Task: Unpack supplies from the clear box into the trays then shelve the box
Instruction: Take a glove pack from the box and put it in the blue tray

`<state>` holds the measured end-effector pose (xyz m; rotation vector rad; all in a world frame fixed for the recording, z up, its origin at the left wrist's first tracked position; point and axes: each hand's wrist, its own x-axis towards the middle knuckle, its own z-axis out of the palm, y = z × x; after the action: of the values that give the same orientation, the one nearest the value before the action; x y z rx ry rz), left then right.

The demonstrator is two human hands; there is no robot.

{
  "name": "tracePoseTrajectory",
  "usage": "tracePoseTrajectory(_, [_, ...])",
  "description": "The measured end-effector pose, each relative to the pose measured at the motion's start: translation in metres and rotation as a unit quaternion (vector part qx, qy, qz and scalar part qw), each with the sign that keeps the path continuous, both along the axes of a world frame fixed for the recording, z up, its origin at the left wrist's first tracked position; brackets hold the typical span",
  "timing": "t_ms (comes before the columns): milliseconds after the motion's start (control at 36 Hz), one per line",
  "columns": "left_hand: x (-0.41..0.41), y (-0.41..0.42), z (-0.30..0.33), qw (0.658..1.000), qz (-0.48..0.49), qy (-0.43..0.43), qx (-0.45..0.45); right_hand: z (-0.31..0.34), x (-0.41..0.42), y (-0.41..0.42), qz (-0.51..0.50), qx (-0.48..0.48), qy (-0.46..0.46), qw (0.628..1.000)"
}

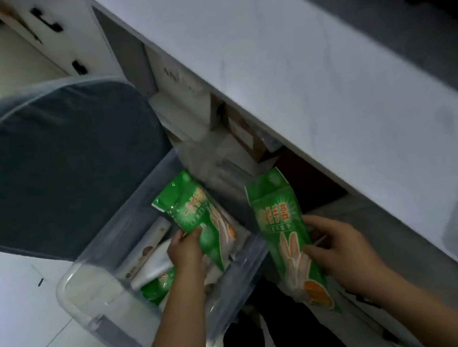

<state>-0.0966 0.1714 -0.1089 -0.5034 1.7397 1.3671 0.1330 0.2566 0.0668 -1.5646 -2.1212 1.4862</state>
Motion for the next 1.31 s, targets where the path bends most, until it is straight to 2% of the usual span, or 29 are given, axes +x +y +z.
tracePoseTrajectory(222, [0.022,-0.055,0.131,0.995,-0.021,0.001,0.093,0.087,0.024,0.019,-0.049,-0.025,0.068,0.996])
tracePoseTrajectory(417, [0.038,-0.037,0.210,0.987,0.005,0.049,0.155,0.138,0.055,0.099,-0.047,-0.059,0.113,0.991])
tracePoseTrajectory(500, [0.047,-0.020,0.238,0.980,-0.004,0.057,0.191,0.140,0.067,0.150,-0.047,-0.096,0.104,0.989])
tracePoseTrajectory(611, [0.061,0.009,0.264,0.970,-0.035,0.042,0.235,0.122,0.081,0.217,-0.022,-0.155,0.020,0.987])
tracePoseTrajectory(722, [0.082,0.047,0.277,0.966,-0.074,0.035,0.246,0.095,0.093,0.262,-0.017,-0.171,-0.065,0.983])
tracePoseTrajectory(806, [0.105,0.078,0.280,0.964,-0.109,0.022,0.240,0.080,0.103,0.279,-0.022,-0.157,-0.088,0.983])
tracePoseTrajectory(944, [0.144,0.125,0.279,0.962,-0.155,-0.001,0.223,0.079,0.115,0.284,-0.055,-0.092,-0.024,0.994])
tracePoseTrajectory(1000, [0.159,0.144,0.275,0.961,-0.160,-0.018,0.226,0.084,0.120,0.281,-0.064,-0.124,0.014,0.990])
tracePoseTrajectory(1111, [0.180,0.178,0.261,0.965,-0.152,-0.033,0.213,0.091,0.132,0.275,-0.044,-0.249,0.058,0.966])
tracePoseTrajectory(1222, [0.191,0.201,0.244,0.975,-0.172,0.008,0.141,0.083,0.134,0.275,-0.033,-0.230,0.033,0.972])
tracePoseTrajectory(1306, [0.195,0.210,0.237,0.978,-0.179,0.070,0.086,0.075,0.130,0.275,-0.039,-0.208,0.022,0.977])
